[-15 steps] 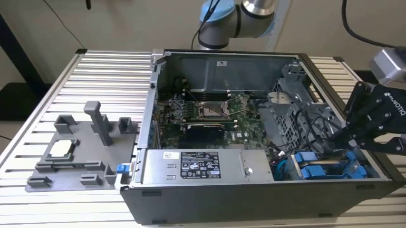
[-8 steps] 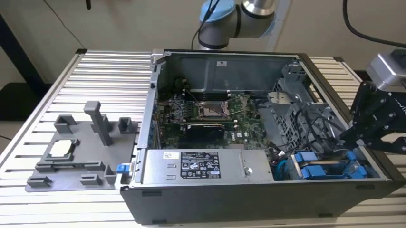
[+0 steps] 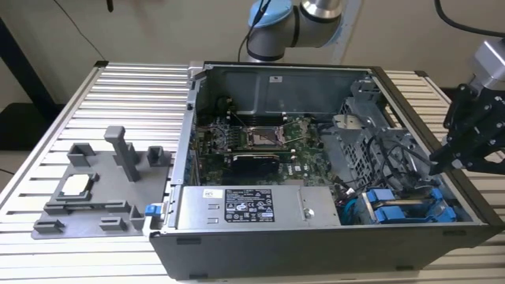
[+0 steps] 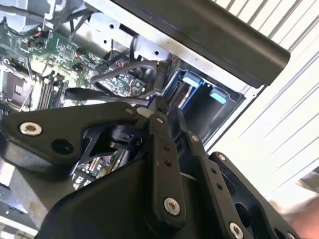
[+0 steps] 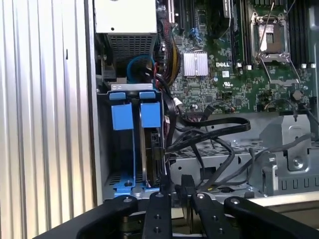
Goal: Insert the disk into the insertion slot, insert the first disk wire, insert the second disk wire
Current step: 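Insert the second disk wire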
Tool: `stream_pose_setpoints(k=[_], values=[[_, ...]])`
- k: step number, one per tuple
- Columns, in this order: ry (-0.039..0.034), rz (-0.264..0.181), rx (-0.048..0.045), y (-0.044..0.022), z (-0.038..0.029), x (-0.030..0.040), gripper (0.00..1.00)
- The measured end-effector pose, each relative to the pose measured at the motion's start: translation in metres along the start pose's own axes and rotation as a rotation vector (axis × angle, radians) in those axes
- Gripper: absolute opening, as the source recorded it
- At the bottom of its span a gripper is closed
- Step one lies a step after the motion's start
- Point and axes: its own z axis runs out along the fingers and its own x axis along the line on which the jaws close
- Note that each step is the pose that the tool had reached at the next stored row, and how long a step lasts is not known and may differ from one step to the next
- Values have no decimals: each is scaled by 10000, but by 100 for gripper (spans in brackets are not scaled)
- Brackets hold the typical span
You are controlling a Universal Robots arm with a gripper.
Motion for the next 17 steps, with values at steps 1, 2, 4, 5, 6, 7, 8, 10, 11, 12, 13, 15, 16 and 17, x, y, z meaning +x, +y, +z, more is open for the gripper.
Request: stream_pose_setpoints(k=[1, 2, 4, 5, 6, 7, 8, 10, 11, 12, 13, 15, 16, 17], values=[[-13, -19, 74, 1, 5, -18, 24], [-10, -74, 154, 1, 8, -32, 24], [3, -355, 200, 0, 19, -34, 24], [18, -519, 204, -1, 24, -34, 24], [34, -697, 198, 0, 31, -32, 24], [53, -873, 192, 0, 36, -31, 24], [72, -1032, 192, -1, 42, -32, 24], [111, -1284, 244, -1, 52, -35, 25], [118, -1389, 342, -1, 59, -37, 31], [123, -1492, 439, -1, 65, -41, 31], [133, -1584, 529, -2, 69, -47, 38], [174, -1770, 681, -2, 85, -63, 38], [202, -1859, 750, -2, 92, -73, 38], [226, -1947, 821, -2, 100, -82, 38]])
